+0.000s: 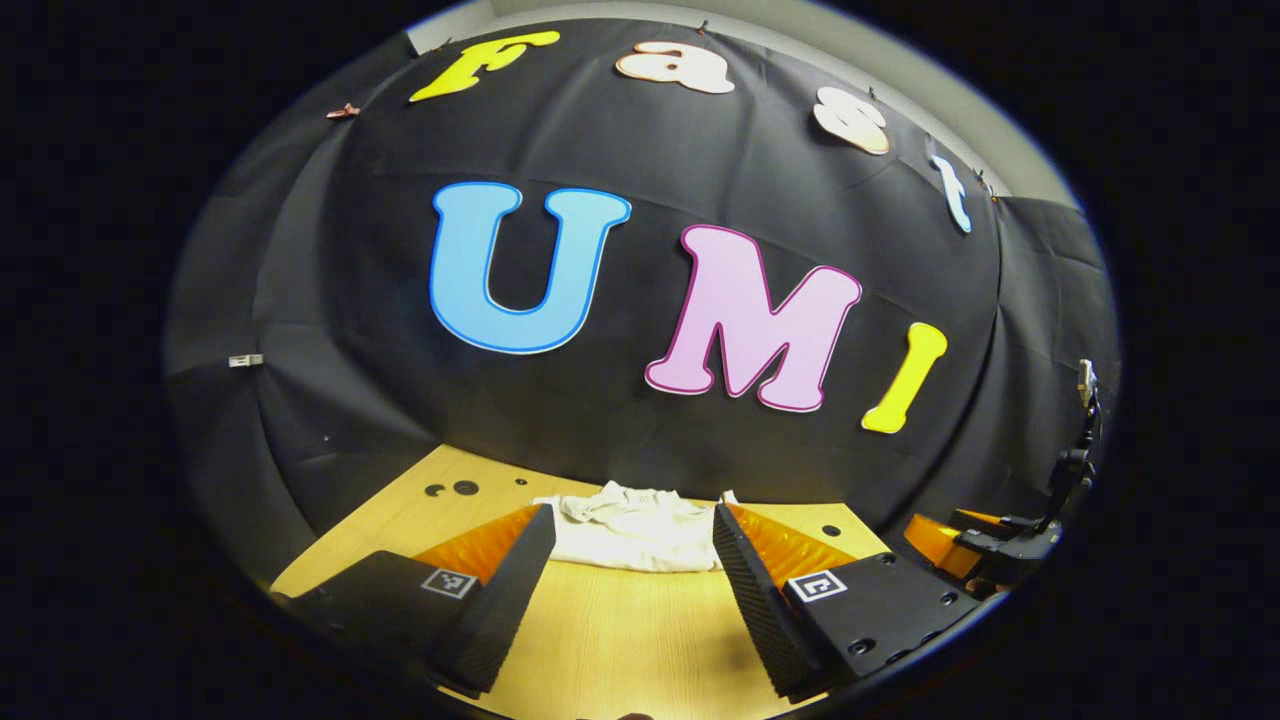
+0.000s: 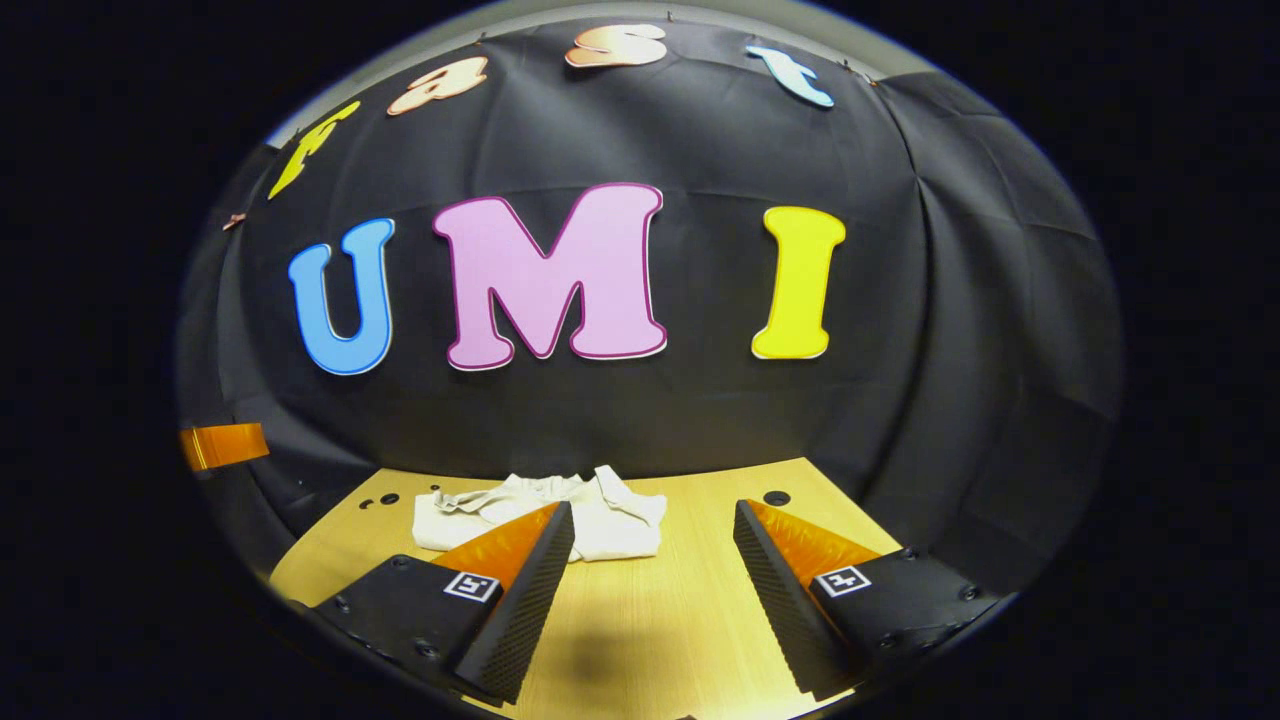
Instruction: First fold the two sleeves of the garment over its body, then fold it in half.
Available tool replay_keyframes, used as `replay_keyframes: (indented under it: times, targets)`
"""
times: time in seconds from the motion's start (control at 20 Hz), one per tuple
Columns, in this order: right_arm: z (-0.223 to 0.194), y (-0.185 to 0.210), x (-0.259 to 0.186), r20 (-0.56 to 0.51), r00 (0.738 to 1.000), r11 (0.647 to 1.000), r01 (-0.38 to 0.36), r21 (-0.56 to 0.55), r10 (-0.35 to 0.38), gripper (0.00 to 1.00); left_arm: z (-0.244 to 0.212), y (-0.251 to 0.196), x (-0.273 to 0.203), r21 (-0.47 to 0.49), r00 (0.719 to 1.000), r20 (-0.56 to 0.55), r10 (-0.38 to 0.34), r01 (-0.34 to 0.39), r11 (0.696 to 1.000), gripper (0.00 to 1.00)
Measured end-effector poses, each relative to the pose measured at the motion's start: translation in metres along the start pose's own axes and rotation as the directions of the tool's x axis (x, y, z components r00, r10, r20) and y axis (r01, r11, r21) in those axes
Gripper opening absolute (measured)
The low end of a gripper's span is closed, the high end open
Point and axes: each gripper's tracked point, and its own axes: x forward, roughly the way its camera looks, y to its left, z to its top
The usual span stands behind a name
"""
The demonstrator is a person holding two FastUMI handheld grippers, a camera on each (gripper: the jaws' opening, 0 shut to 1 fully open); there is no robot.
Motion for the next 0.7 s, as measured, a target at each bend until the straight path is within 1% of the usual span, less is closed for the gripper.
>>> replay_keyframes:
  times: [0.15, 0.25, 0.4, 0.55, 0.7]
  targets:
    - [-0.004, -0.003, -0.043, 0.019, 1.000, 1.000, -0.005, -0.022, 0.005, 0.98, -0.005, 0.001, -0.048, -0.030, 1.000, 0.009, -0.006, 0.006, 1.000, 0.97]
    - [-0.010, -0.003, -0.063, 0.012, 1.000, 0.999, -0.021, -0.042, 0.022, 0.98, -0.007, 0.010, -0.075, 0.000, 1.000, 0.022, 0.011, -0.011, 1.000, 0.97]
    - [-0.011, -0.014, -0.087, -0.008, 1.000, 0.998, -0.019, -0.067, 0.019, 0.99, -0.010, 0.025, -0.111, 0.071, 0.999, 0.020, 0.049, -0.050, 0.996, 0.97]
    - [-0.012, -0.015, -0.113, -0.005, 1.000, 0.998, -0.022, -0.064, 0.021, 0.98, -0.015, 0.030, -0.135, 0.121, 0.998, 0.014, 0.054, -0.055, 0.991, 0.97]
    - [-0.028, -0.011, -0.137, -0.043, 0.998, 0.991, -0.040, -0.131, 0.035, 0.98, -0.023, 0.037, -0.154, 0.156, 0.998, 0.003, 0.061, -0.061, 0.986, 0.97]
